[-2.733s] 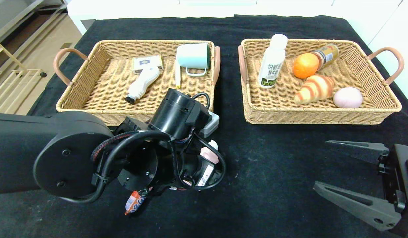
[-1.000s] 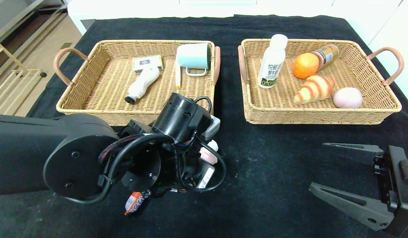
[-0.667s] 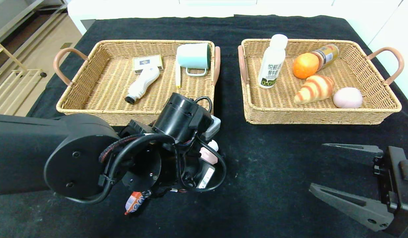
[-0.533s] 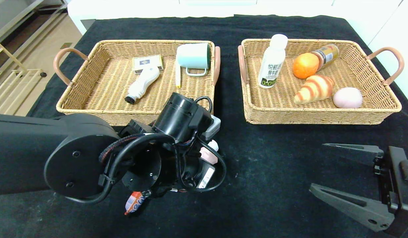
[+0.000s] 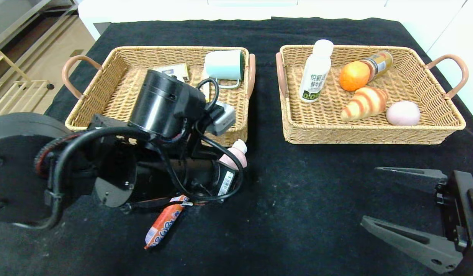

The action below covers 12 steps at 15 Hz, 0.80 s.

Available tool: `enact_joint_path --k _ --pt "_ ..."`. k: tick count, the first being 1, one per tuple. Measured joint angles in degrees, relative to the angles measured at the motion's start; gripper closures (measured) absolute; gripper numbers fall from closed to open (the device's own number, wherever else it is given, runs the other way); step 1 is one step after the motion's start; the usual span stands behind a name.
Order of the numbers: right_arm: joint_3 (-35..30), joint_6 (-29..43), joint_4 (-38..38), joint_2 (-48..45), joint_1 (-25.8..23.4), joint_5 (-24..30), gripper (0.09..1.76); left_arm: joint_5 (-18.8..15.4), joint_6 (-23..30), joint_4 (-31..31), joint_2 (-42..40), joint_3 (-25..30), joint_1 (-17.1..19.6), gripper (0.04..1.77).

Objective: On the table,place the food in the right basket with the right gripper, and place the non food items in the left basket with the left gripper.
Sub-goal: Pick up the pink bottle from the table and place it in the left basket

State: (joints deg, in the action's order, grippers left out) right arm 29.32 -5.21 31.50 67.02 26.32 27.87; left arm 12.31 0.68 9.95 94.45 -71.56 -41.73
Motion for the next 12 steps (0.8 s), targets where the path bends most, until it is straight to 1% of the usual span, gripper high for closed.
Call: enact_joint_path --k 5,9,12 --pt "-0.4 -0.4 0.0 0.3 0.7 0.0 0.14 -0.5 0.2 -0.8 -4.5 0.7 2.3 0.97" --pt "-0.7 -0.5 -0.1 0.6 1.0 -0.1 0.14 -0.5 0.1 -1.7 -6.1 -0.6 6.8 0.97" --pt "-0.7 -0.5 0.0 0.6 1.1 -0.1 0.14 -0.5 0.0 -1.7 -5.7 -3.3 9.2 0.97"
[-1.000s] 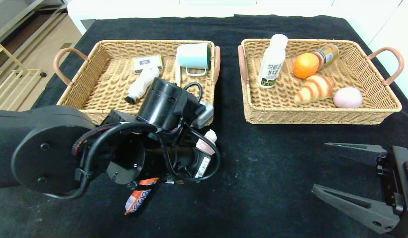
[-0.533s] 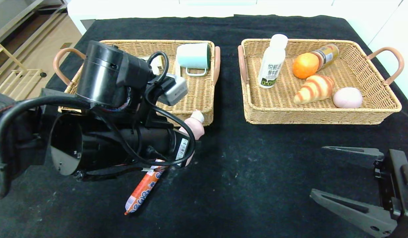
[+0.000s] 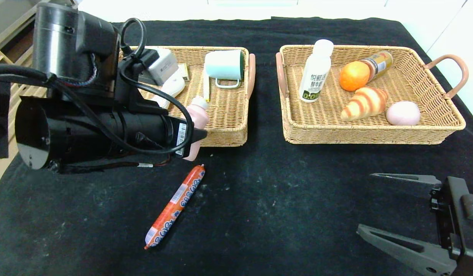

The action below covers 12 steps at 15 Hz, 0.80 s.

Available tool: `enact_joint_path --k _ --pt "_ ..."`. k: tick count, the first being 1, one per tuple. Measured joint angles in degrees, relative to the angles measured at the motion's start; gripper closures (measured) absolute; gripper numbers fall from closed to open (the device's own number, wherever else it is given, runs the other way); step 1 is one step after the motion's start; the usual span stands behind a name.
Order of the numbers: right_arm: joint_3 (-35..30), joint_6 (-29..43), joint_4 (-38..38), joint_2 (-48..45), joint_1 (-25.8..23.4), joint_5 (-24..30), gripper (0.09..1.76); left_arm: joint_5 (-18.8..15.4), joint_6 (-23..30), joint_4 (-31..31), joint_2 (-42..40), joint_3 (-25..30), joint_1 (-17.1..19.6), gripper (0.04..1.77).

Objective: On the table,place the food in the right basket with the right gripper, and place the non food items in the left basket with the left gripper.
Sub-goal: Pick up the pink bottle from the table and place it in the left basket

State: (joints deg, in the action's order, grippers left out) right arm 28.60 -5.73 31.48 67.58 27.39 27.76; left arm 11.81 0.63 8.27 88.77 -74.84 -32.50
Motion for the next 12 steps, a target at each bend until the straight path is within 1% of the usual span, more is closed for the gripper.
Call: enact_joint_path --k 2,7,12 --pt "0.0 0.0 0.0 0.0 0.0 0.0 0.14 0.1 -0.3 0.1 1.2 -2.5 1.6 0.97" --pt "-0.1 0.0 0.0 -0.2 0.1 0.0 0.14 0.2 -0.6 0.6 7.0 -11.4 6.0 0.97" --pt "-0.1 0.0 0.1 -0.3 0.1 0.0 0.14 0.6 -0.4 0.1 12.8 -18.0 8.9 0.97"
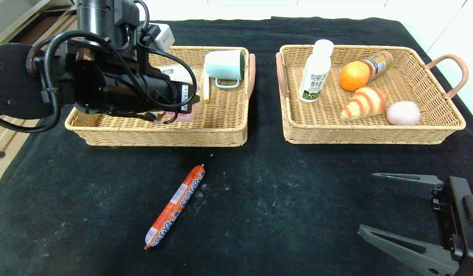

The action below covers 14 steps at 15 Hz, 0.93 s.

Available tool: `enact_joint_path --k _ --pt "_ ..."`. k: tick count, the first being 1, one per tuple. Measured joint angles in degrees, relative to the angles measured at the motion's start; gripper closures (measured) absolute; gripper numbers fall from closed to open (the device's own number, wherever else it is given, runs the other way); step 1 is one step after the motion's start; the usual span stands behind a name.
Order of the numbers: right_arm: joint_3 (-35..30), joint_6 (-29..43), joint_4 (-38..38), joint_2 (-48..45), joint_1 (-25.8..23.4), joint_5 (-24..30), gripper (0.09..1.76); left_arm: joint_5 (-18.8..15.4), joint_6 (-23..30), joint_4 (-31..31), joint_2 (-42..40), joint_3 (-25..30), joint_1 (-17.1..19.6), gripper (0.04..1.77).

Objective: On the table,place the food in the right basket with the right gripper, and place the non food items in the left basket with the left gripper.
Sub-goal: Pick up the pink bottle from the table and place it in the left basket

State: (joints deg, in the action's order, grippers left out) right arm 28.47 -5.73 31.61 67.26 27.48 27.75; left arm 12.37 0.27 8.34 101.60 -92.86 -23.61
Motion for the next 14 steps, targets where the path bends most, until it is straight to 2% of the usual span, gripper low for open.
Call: enact_joint_path --k 6,11,14 --pt "-0.3 -0.4 0.0 0.0 0.4 0.0 0.14 1.9 0.4 -1.7 3.6 -3.9 1.2 0.97" --pt "-0.3 -0.4 0.1 0.0 0.5 0.0 0.14 2.7 0.5 -2.6 5.4 -4.3 1.3 0.96" --pt "-0.3 -0.4 0.2 -0.1 0.5 0.0 0.14 2.7 0.5 -2.7 5.7 -4.2 1.2 0.68"
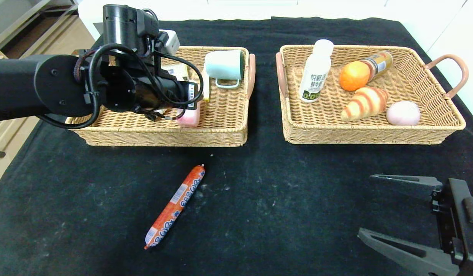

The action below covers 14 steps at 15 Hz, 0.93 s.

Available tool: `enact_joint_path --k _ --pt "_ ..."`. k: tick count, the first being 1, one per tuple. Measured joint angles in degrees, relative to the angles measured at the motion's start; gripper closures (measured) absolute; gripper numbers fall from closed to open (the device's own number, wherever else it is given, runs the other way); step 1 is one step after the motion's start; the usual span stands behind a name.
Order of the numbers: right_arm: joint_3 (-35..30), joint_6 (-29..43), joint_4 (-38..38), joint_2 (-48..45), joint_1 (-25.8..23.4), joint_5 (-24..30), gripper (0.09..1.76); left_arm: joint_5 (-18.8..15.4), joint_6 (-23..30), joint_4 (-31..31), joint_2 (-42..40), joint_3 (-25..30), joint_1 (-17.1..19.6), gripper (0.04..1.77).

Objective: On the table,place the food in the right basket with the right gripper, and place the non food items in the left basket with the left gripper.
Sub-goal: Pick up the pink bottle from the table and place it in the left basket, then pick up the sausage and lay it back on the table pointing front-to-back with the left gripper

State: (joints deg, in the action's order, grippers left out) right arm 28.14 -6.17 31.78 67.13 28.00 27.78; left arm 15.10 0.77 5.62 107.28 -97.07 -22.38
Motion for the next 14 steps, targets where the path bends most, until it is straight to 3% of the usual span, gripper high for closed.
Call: enact_joint_path --k 5,14 --pt "-0.2 0.0 0.0 0.0 0.0 0.0 0.14 0.0 0.1 0.0 0.2 0.1 0.0 0.4" --pt "-0.2 0.0 0.0 0.0 0.0 0.0 0.14 0.0 0.0 0.3 -1.2 0.8 0.0 0.19"
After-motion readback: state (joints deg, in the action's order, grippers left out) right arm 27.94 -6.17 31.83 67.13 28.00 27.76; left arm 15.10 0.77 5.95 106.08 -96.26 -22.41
